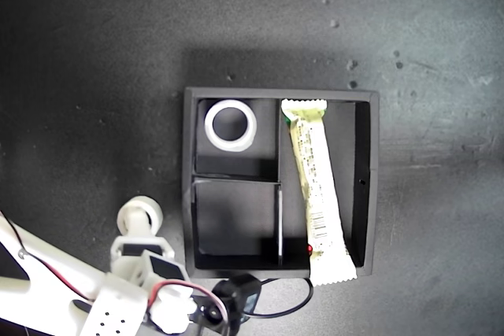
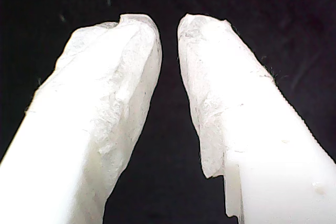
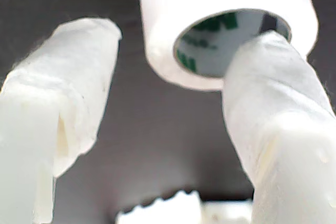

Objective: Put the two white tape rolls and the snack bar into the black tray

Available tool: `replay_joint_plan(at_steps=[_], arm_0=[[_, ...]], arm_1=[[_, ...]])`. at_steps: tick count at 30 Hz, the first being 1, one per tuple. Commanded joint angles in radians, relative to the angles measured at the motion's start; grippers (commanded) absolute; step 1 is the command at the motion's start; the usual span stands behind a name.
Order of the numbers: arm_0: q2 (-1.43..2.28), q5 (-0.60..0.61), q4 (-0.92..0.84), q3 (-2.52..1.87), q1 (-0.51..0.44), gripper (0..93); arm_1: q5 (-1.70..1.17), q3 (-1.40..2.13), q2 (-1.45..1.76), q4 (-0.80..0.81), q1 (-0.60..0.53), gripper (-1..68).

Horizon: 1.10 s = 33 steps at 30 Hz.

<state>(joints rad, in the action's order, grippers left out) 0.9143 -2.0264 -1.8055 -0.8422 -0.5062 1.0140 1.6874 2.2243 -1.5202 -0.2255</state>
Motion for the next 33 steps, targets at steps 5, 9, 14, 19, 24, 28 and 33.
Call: replay_joint_plan(at_steps=[5,9,14,19,24,28,33], arm_0=[[0.014,-0.041,0.026,0.003,-0.009,16.0],[-0.031,-0.037,0.075,-0.002,-0.009,16.0],[-0.087,-0.040,0.110,-0.003,-0.008,16.3],[-0.107,-0.080,0.101,-0.028,-0.006,13.6],[-0.126,-0.164,-0.015,-0.003,-0.008,5.2],[0.003,-0.179,-0.015,-0.107,-0.009,0.0],[0.233,-0.149,-0.017,-0.250,0.005,0.0]], arm_1=[[-0.006,-0.008,0.021,0.021,0.006,2.0],[0.000,-0.009,0.021,0.021,-0.002,2.0],[-0.002,-0.015,0.012,0.023,-0.005,2.0],[-0.005,-0.002,0.012,0.040,-0.005,2.0],[-0.009,0.009,0.012,0.052,-0.005,2.0],[-0.012,0.015,0.011,0.058,-0.005,2.0],[-0.014,0.029,0.011,0.077,-0.015,2.0]])
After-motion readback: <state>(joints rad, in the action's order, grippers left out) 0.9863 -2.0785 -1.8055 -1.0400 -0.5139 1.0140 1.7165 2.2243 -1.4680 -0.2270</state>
